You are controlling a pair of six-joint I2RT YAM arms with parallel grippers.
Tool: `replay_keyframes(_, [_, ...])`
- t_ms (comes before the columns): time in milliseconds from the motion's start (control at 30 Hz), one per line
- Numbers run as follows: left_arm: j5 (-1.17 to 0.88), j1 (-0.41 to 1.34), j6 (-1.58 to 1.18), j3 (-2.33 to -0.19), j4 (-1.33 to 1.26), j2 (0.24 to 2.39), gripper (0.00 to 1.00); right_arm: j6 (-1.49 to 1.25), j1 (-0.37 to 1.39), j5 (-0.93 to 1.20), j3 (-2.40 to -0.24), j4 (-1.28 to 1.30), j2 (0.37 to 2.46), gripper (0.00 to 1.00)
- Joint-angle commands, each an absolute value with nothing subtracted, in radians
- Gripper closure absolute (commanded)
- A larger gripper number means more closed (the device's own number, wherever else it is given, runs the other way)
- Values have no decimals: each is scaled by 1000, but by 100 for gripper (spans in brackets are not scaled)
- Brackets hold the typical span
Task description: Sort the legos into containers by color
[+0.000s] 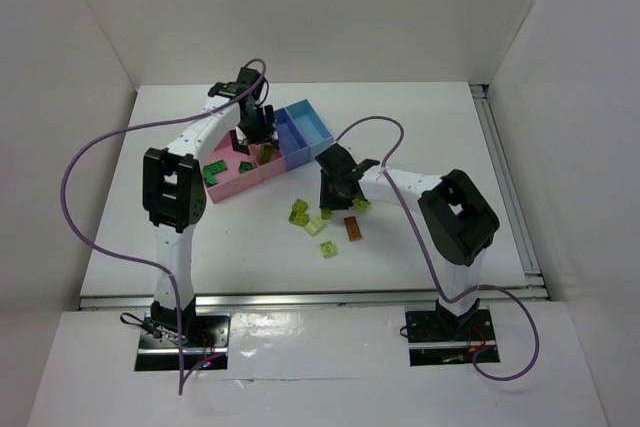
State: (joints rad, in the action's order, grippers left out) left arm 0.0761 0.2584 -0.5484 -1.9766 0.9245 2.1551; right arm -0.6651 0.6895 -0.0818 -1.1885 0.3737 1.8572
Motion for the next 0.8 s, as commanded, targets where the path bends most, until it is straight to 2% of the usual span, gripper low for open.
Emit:
replay_keyframes(0, [49,259,-540,-1997,913,2079,18,-683,699,-83,-1233,345,1862,83])
replay_keyframes(133, [40,249,-531,-2022,913,2023,17,-672,709,-129,-1282,380,1842,94])
replay_keyframes(267, [67,221,-561,-1970,913,1933,18,-641,718,-175,-1383,416,1833,94])
replay_keyframes(433, [271,172,-675,-1829,913,1783,17,-565,727,-173,-1595,452,1905,94])
replay_keyframes(500, [272,149,-701,-1723,902,1694,16,-539,738,-163,-1672,453,1969,94])
replay_keyframes(533, [272,149,-701,-1691,888,1668,11,-519,738,-163,-1746,463,1991,94])
replay_keyframes(767, [239,117,-729,-1474,856,1473,12,-497,747,-78,-2035,443,2236,93])
